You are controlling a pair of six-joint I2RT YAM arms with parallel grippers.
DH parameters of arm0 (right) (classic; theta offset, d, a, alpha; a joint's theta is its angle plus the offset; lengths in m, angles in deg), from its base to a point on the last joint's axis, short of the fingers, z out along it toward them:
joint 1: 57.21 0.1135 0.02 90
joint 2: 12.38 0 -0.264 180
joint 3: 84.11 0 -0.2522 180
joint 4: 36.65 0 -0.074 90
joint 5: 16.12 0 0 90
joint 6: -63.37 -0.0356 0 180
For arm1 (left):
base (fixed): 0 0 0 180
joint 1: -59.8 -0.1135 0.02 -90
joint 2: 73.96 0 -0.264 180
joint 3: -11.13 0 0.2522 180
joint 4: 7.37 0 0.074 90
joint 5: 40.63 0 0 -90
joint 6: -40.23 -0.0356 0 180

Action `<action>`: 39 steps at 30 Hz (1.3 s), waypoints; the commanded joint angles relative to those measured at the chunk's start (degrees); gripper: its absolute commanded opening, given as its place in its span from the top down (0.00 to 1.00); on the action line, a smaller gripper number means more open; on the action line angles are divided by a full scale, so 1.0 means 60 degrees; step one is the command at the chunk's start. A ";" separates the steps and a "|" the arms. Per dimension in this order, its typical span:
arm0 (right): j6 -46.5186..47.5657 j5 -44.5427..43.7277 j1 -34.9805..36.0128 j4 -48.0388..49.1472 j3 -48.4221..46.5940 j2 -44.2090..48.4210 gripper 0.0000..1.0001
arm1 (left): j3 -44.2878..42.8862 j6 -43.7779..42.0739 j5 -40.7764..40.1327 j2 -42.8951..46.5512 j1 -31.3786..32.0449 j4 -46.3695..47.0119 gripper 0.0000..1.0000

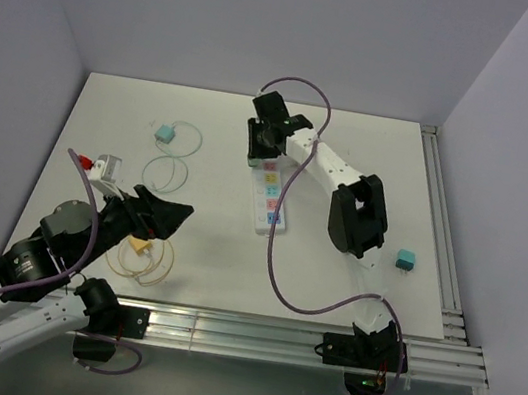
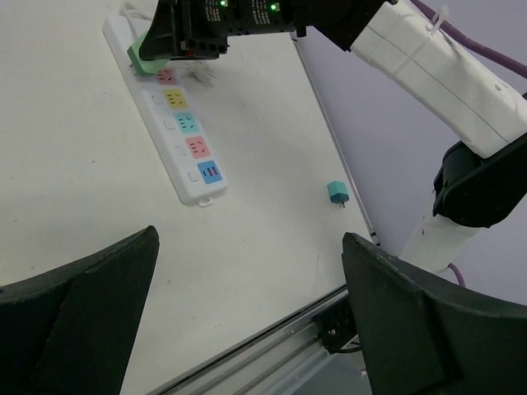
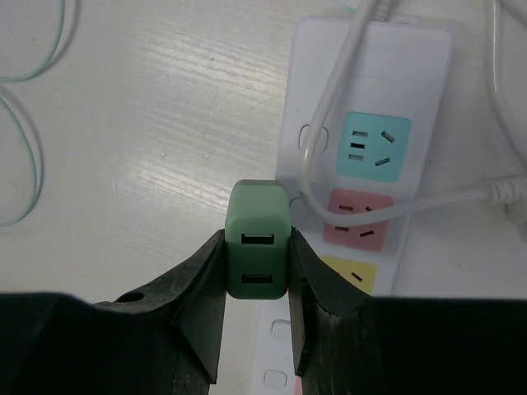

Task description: Insert the plug

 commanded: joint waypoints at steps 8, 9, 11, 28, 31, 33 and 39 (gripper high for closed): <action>-0.0163 -0.2033 -0.0539 0.0205 -0.0754 -0.0318 1.00 | -0.0048 -0.0298 -0.0131 -0.0263 -0.0005 0.0514 0.01; -0.0222 -0.2050 -0.0713 0.0235 -0.0666 -0.0274 1.00 | -0.0033 -0.0298 -0.0116 -0.0263 0.0010 0.0529 0.01; -0.0368 -0.1963 -0.0905 0.0439 -0.0256 -0.0070 1.00 | -0.0033 -0.0298 -0.0087 -0.0278 -0.0005 0.0558 0.01; -0.0500 -0.1172 -0.2282 0.0966 0.0856 0.0692 1.00 | -0.0063 -0.0240 0.0001 -0.0322 -0.0005 0.0529 0.01; -0.0530 -0.0981 -0.2516 0.1201 0.1384 0.1263 1.00 | -0.0048 -0.0240 0.0030 -0.0337 -0.0005 0.0558 0.01; -0.0544 -0.0937 -0.2692 0.1260 0.1590 0.1425 1.00 | 0.0010 -0.0225 0.0074 -0.0351 -0.0005 0.0616 0.01; -0.0530 -0.0645 -0.2883 0.2021 0.3081 0.2362 1.00 | 0.0054 -0.0181 0.0264 -0.0527 0.0010 0.0792 0.01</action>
